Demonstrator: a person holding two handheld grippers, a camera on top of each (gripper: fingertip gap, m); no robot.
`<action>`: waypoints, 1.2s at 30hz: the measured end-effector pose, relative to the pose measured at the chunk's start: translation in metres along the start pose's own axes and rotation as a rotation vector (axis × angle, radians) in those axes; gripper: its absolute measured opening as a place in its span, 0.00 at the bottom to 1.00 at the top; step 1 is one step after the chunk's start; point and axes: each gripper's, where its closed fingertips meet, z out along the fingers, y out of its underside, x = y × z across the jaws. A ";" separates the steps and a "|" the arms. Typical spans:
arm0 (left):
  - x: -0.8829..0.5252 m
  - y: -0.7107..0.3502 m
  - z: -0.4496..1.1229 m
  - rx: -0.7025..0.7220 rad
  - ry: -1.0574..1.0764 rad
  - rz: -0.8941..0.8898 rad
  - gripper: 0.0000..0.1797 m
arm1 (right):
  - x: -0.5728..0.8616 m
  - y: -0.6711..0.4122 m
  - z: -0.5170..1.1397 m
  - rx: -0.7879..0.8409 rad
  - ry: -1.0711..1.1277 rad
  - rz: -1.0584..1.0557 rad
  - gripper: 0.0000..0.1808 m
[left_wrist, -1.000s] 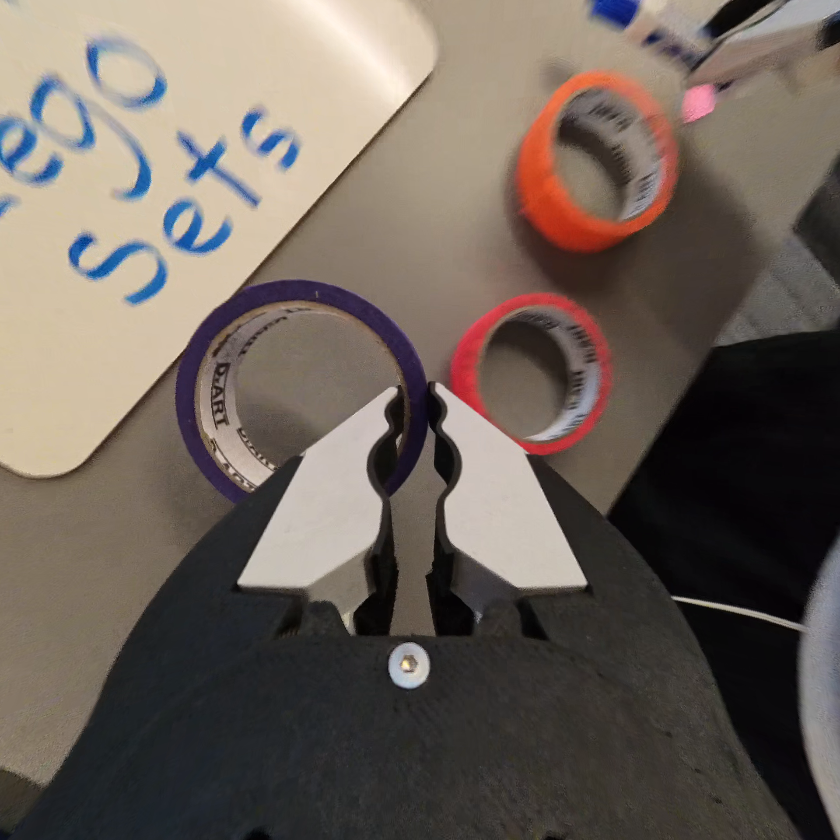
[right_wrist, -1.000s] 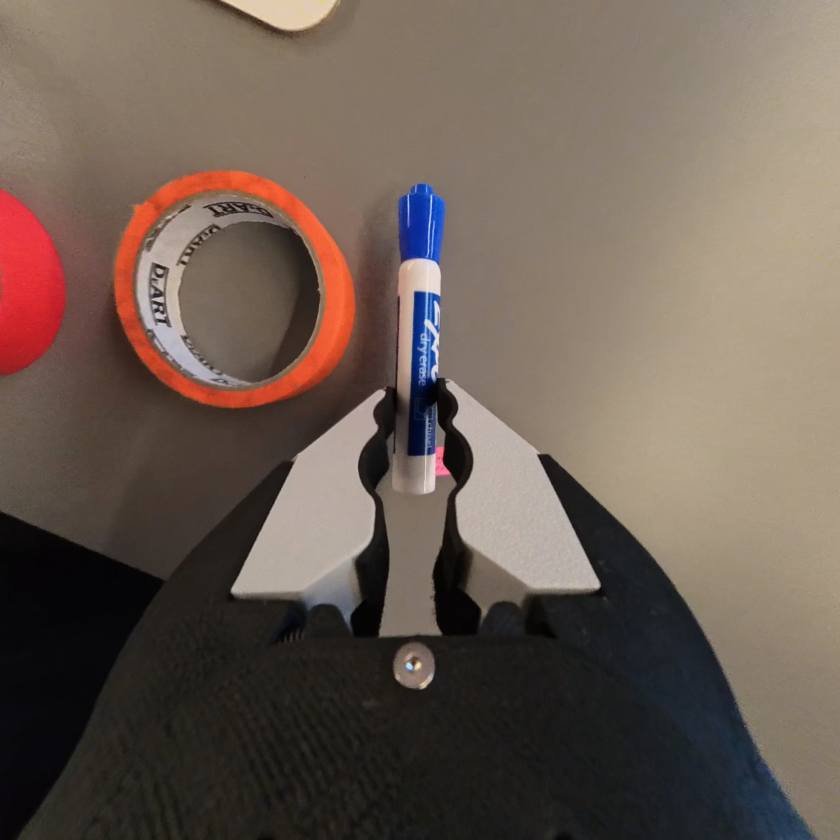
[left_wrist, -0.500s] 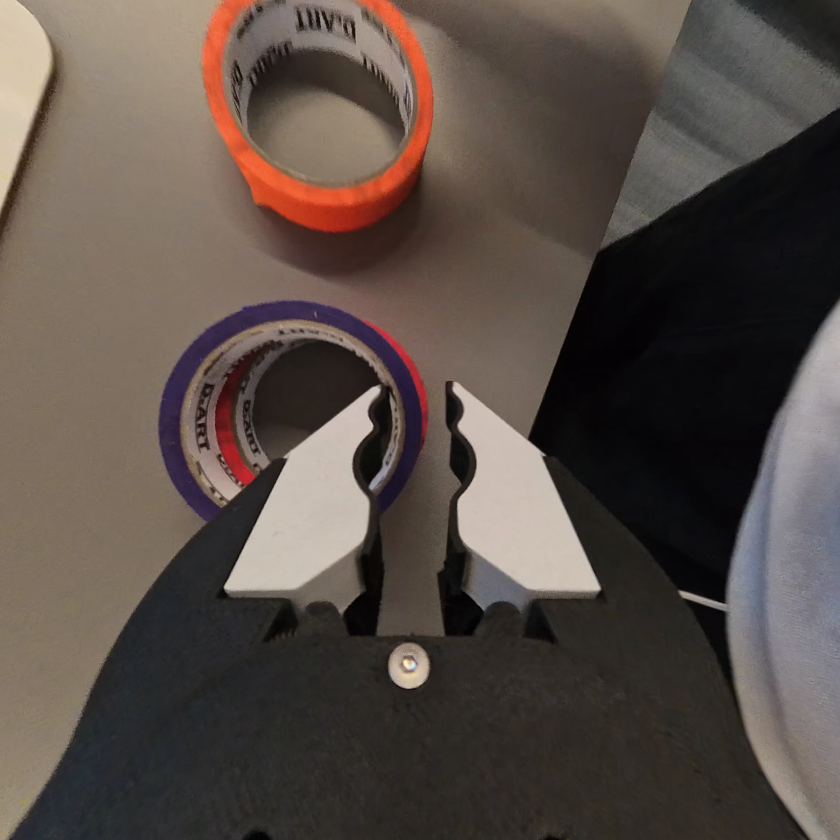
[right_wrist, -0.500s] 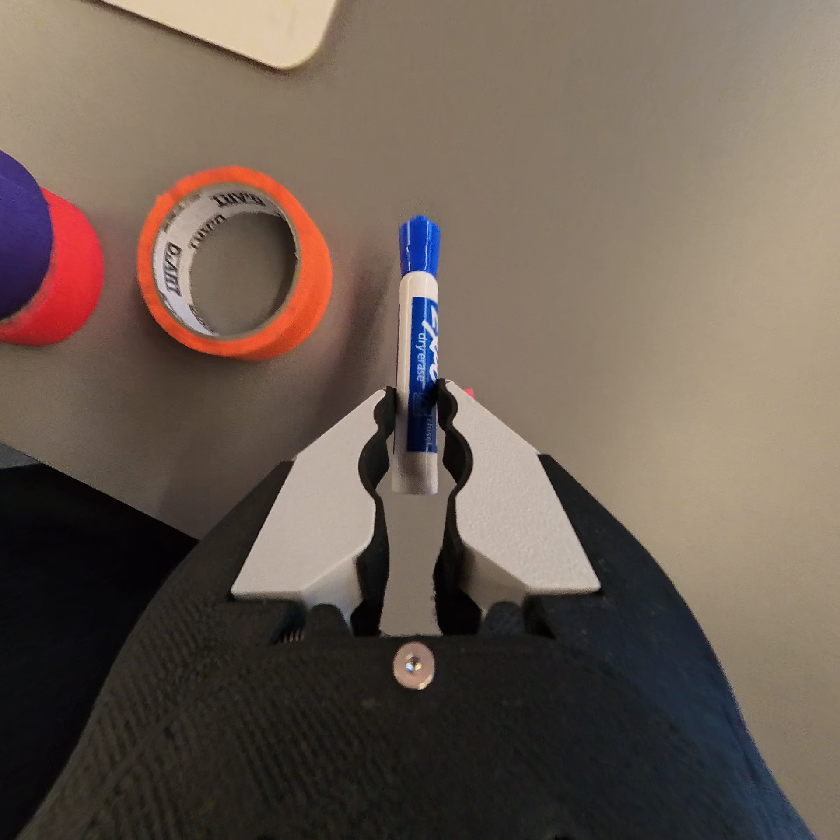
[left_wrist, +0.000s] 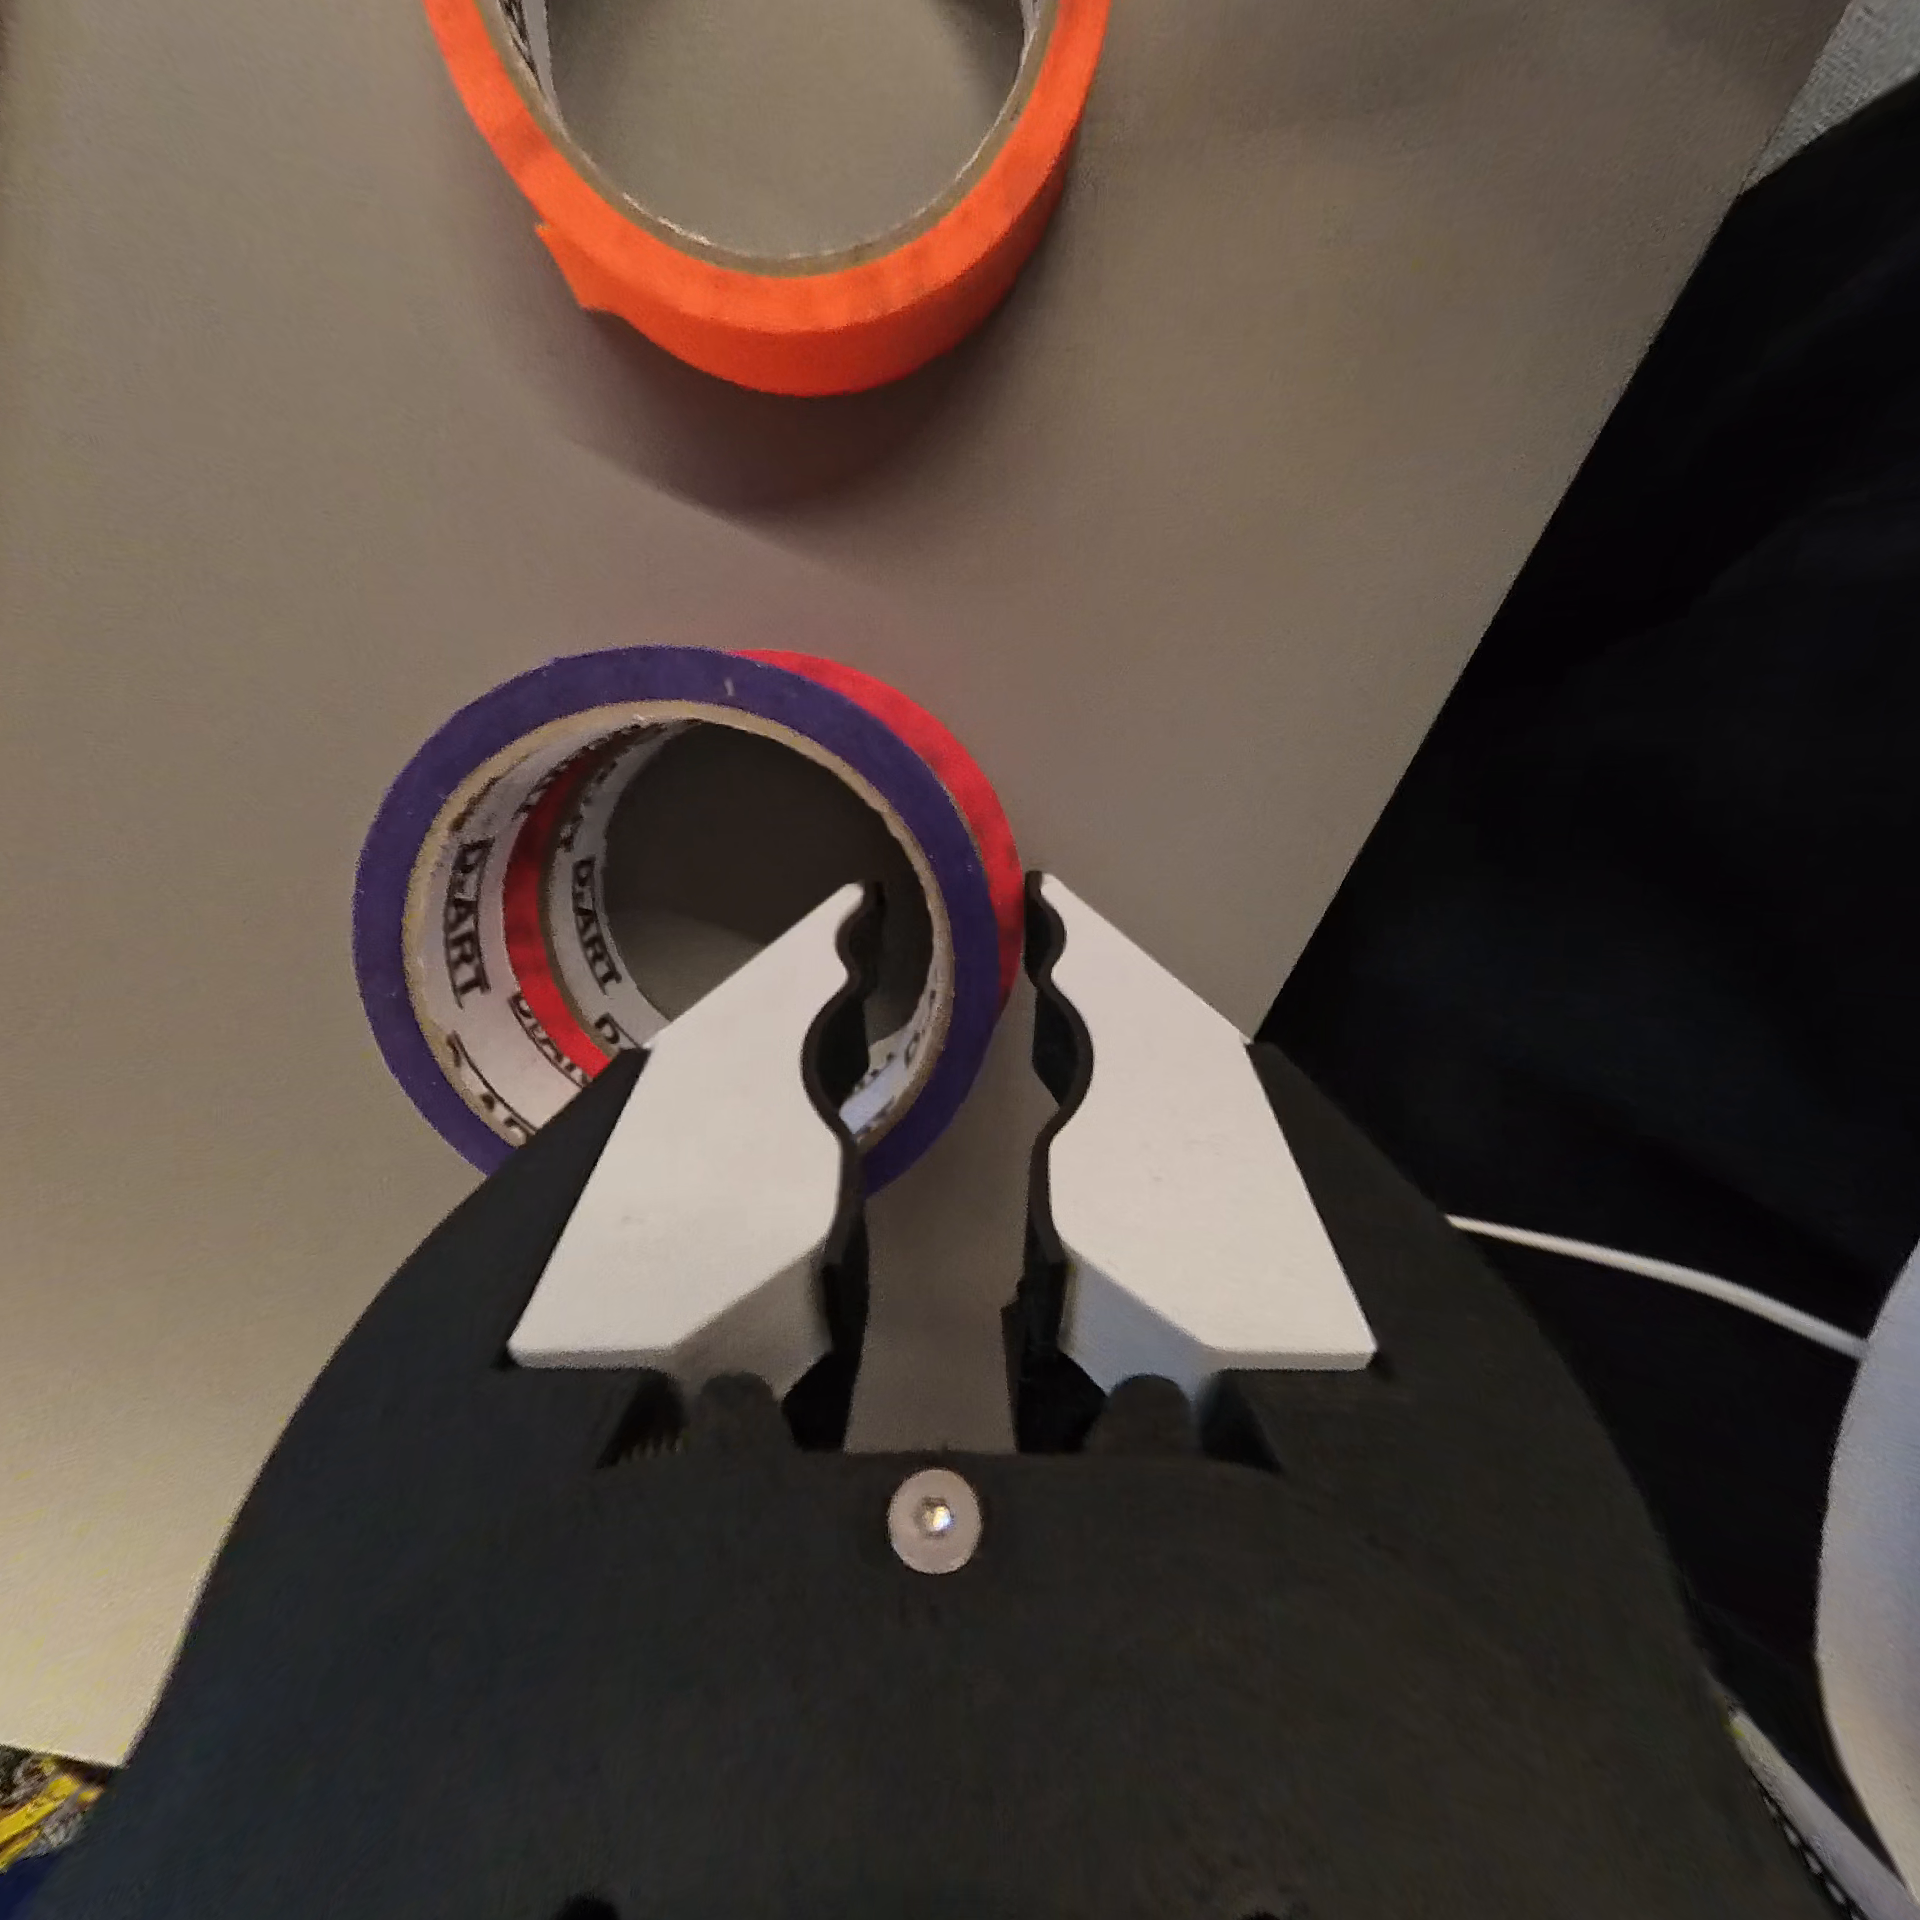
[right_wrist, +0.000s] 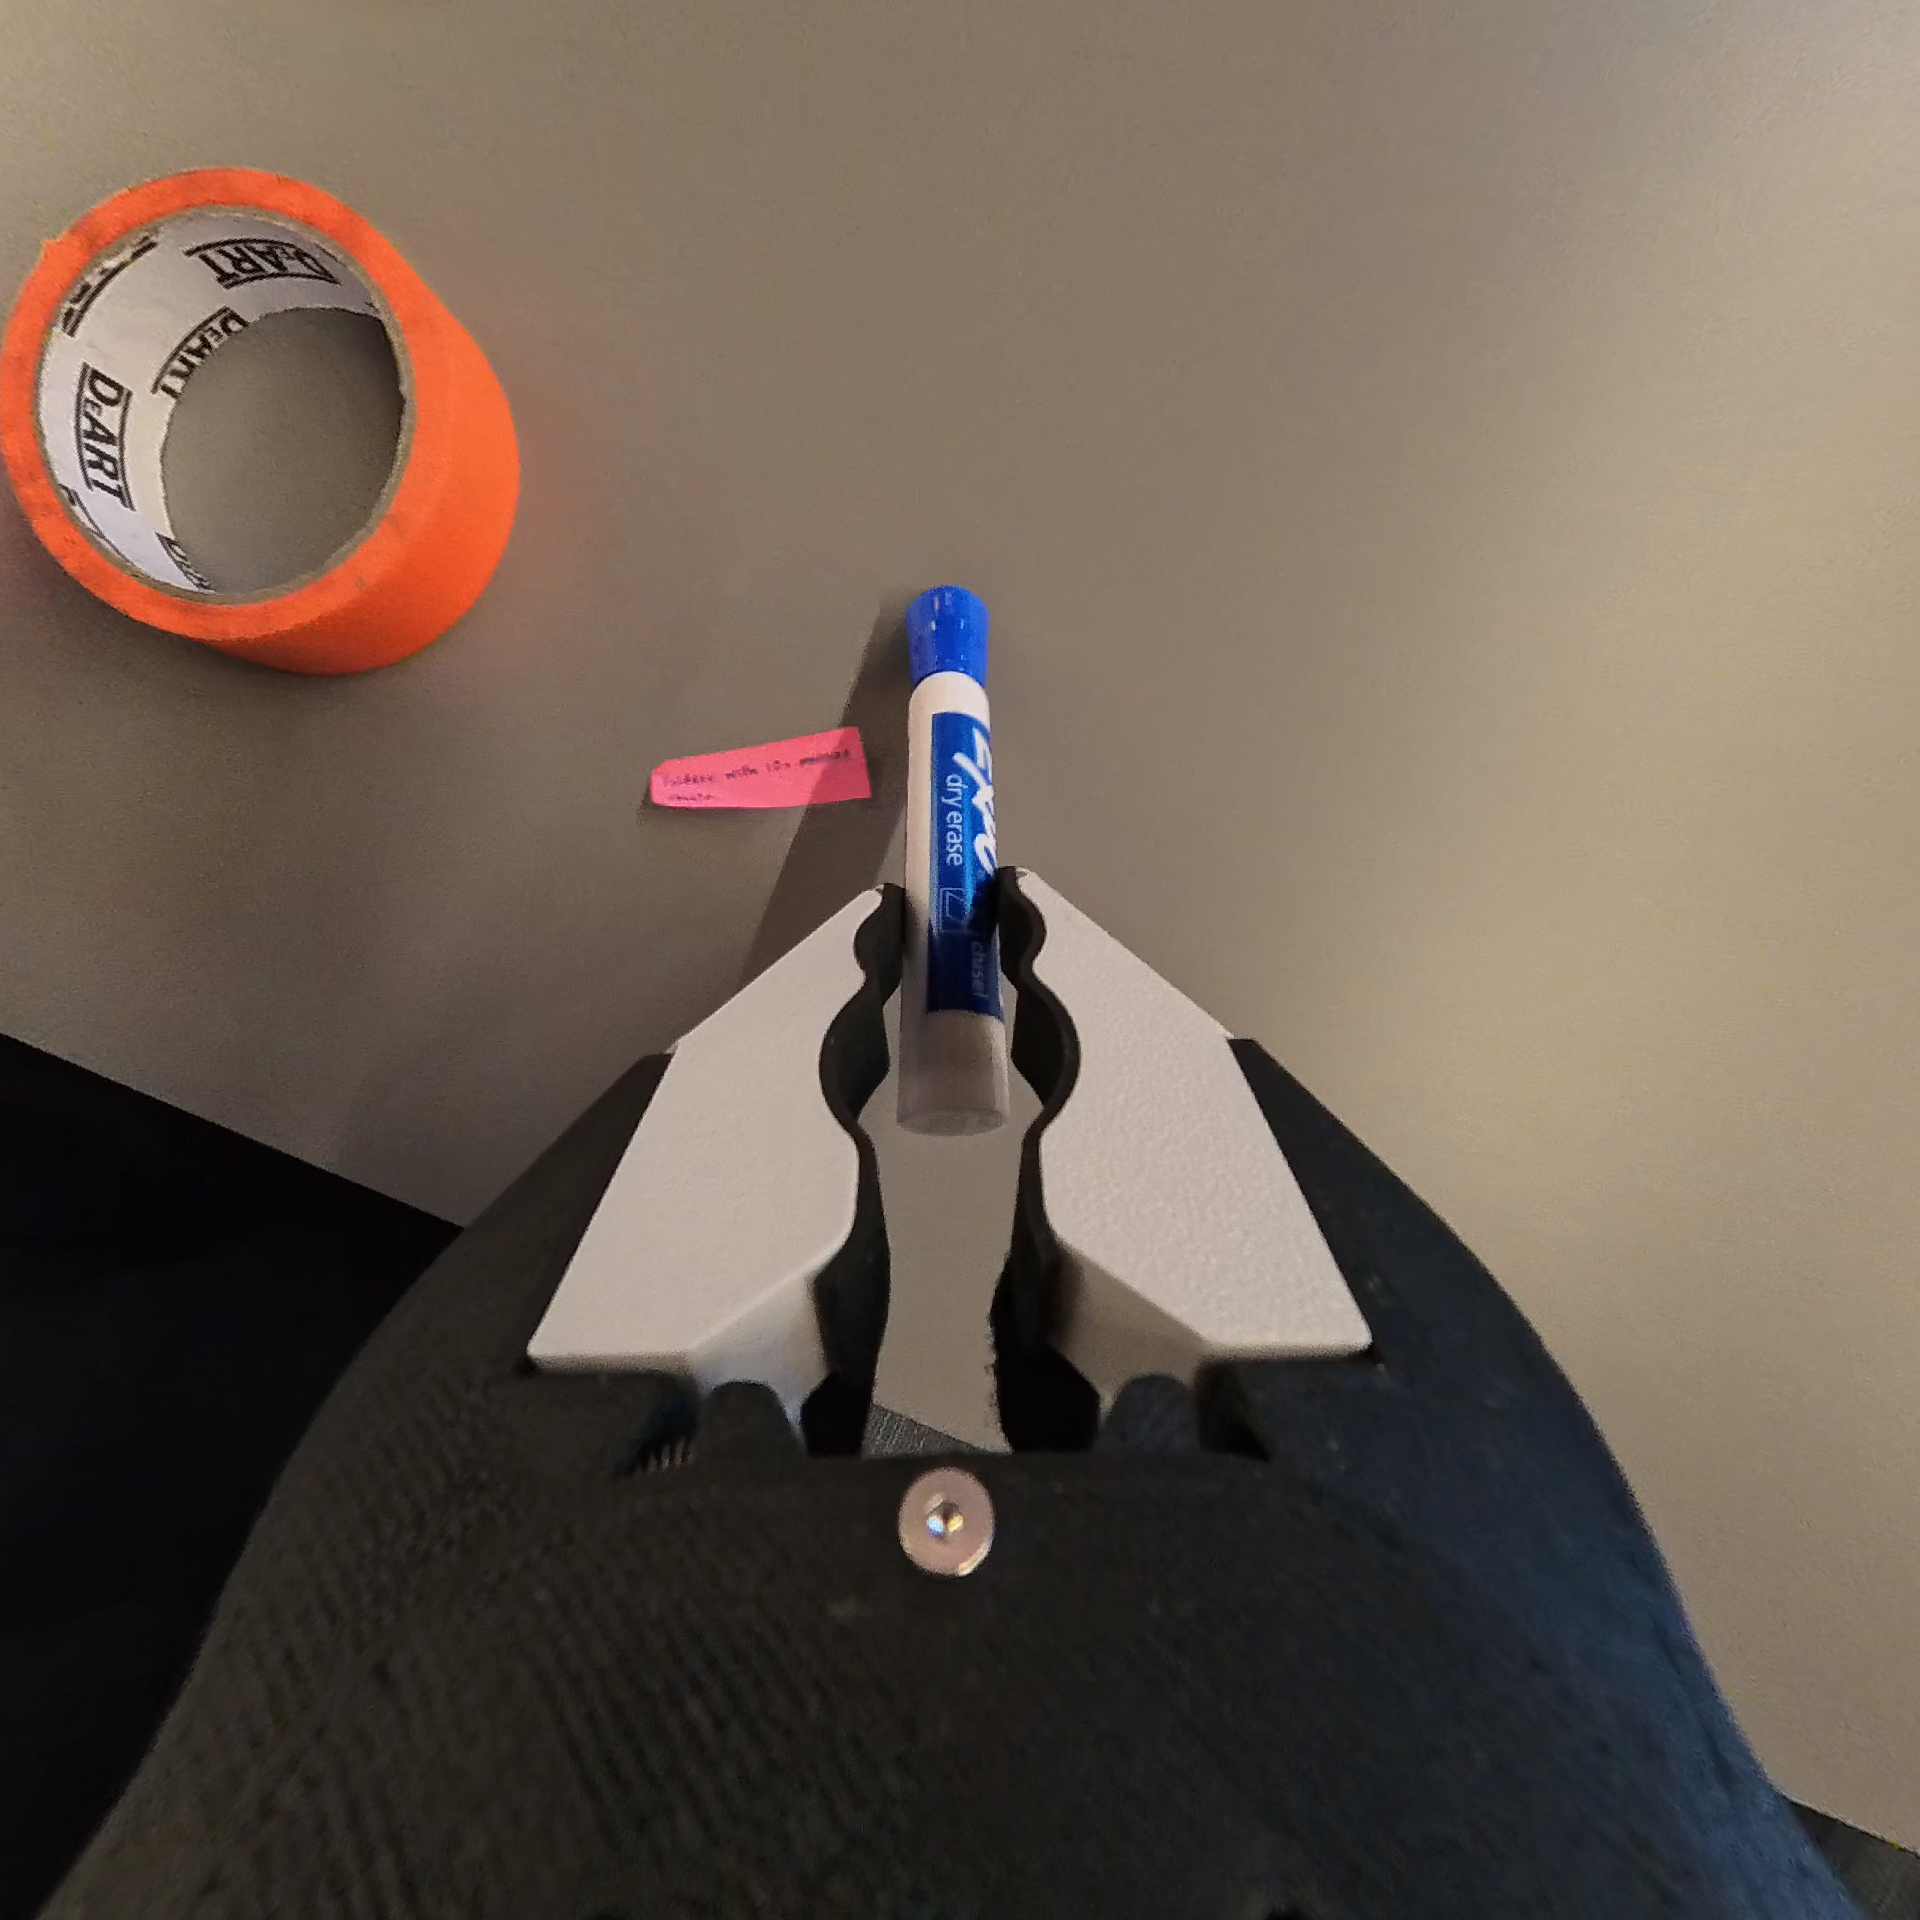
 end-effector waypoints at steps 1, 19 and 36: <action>0.000 0.001 0.000 -0.002 -0.010 -0.007 0.14 | 0.004 0.002 -0.001 0.002 0.002 0.000 0.10; 0.000 0.006 0.002 -0.101 0.035 -0.167 0.14 | 0.054 0.052 0.008 -0.033 -0.010 0.091 0.09; -0.020 -0.004 -0.029 0.003 0.120 -0.373 0.04 | 0.055 0.052 0.008 0.000 -0.024 0.133 0.09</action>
